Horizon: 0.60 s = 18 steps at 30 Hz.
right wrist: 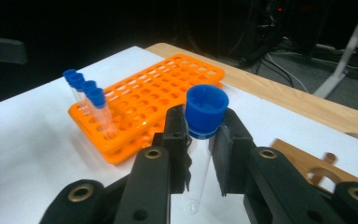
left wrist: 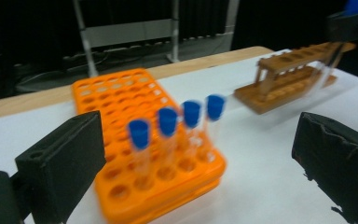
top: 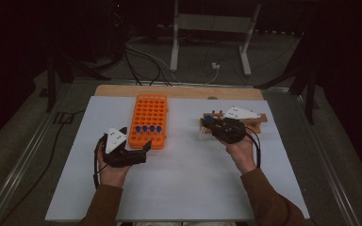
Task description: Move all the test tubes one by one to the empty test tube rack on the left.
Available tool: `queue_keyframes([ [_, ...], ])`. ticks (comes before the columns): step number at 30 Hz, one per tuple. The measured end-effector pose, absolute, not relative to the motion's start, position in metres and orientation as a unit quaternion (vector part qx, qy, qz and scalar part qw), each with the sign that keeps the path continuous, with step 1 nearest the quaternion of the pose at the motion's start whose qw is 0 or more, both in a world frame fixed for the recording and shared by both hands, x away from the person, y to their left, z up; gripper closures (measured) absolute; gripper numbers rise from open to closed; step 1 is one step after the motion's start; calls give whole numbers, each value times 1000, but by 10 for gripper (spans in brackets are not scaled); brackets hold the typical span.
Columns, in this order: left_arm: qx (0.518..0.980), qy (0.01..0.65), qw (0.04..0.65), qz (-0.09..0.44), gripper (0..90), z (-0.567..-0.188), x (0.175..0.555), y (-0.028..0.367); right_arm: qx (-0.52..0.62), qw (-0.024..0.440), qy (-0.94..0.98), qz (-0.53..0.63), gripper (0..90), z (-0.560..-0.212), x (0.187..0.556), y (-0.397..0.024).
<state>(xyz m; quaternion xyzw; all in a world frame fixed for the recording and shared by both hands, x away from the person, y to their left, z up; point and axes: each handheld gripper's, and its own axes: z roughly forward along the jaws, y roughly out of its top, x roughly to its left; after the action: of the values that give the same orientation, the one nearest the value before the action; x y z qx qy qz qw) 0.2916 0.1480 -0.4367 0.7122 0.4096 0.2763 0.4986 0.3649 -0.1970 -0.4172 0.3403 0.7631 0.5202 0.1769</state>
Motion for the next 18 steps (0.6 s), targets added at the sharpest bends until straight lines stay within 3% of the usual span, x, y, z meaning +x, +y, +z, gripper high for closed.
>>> queue_keyframes([
  [18,737,369,509,249,61,-433,309,94,316,148,782,517,764,-417,360,-158],
])
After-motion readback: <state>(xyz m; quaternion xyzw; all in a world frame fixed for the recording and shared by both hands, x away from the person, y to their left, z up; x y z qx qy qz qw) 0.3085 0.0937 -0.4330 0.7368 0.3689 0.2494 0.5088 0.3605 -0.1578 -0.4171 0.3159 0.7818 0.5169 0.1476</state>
